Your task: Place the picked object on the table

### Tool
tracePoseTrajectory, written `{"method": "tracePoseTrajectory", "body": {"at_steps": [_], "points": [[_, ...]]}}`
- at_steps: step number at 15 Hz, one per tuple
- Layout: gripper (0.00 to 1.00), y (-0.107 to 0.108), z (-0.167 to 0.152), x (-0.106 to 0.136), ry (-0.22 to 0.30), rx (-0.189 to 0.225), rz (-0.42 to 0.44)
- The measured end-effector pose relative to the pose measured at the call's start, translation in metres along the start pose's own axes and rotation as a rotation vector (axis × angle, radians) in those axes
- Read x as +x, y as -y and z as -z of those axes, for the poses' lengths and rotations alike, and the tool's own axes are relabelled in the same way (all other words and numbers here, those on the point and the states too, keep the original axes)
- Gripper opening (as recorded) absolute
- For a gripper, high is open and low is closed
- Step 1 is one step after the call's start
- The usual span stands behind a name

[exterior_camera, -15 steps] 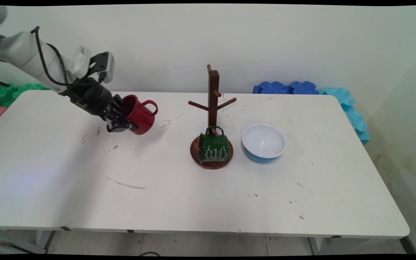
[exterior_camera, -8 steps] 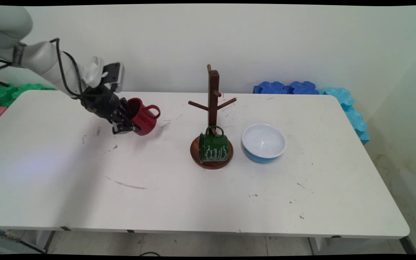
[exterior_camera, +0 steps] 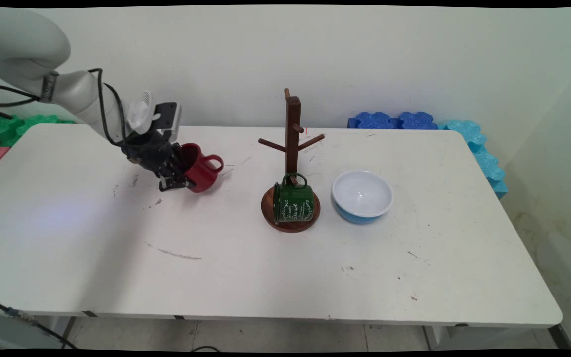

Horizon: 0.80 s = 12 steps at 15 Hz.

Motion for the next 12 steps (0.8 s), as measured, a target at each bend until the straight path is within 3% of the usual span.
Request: {"method": "tracePoseTrajectory", "body": {"at_steps": [8, 9, 12], "points": [[0.0, 0.003, -0.024, -0.001, 0.037, -0.017, -0.051], [1.0, 0.003, -0.026, -0.001, 0.039, -0.018, -0.055], [1.0, 0.003, -0.03, -0.001, 0.041, -0.021, -0.067]]}}
